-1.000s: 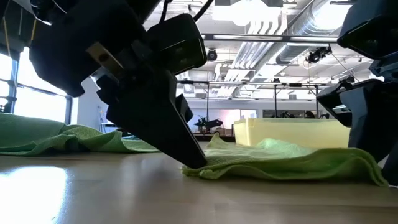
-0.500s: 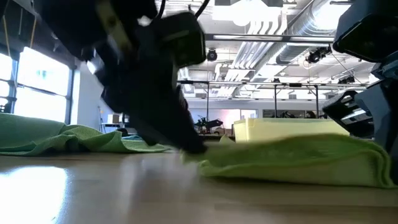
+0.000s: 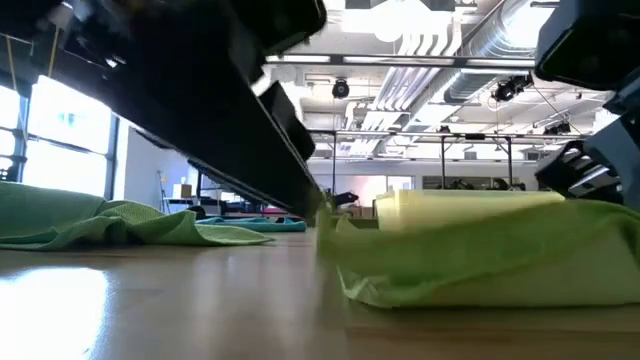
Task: Roll microfiber towels into tight, uniform cylinder then place into a basket
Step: Roll the light green towel
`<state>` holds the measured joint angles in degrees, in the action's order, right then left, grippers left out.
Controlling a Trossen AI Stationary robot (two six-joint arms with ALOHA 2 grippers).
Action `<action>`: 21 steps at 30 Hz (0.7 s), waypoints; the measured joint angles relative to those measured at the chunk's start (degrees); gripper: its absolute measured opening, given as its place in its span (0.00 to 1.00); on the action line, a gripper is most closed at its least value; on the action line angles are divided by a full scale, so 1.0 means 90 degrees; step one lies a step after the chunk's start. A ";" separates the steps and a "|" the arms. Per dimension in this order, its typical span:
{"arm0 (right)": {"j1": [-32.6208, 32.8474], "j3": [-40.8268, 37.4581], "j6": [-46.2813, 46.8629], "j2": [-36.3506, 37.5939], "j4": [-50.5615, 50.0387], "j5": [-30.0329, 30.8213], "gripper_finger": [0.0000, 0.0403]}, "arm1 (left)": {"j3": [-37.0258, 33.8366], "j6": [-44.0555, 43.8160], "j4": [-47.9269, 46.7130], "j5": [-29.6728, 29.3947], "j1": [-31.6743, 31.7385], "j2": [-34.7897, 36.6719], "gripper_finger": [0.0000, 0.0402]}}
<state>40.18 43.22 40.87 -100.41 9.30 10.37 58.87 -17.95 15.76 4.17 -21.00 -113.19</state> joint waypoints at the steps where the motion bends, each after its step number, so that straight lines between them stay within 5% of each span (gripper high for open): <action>1: 0.0000 0.0000 0.0031 -0.0004 -0.0030 -0.0006 0.00 | 0.0005 0.0126 0.0045 -0.0019 -0.0043 0.0000 0.17; 10: -0.0048 0.0000 0.0648 -0.0007 0.0101 -0.0022 0.00 | 0.0007 0.1851 0.0287 -0.0857 -0.0261 0.0002 0.34; 21: -0.0307 0.0010 0.1984 -0.0007 0.0510 -0.0021 0.00 | 0.0007 0.1663 0.0181 -0.1325 -0.0376 0.0002 0.35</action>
<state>37.42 43.31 58.72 -100.47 13.89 10.18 58.94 -2.98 17.39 -7.76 -24.38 -113.16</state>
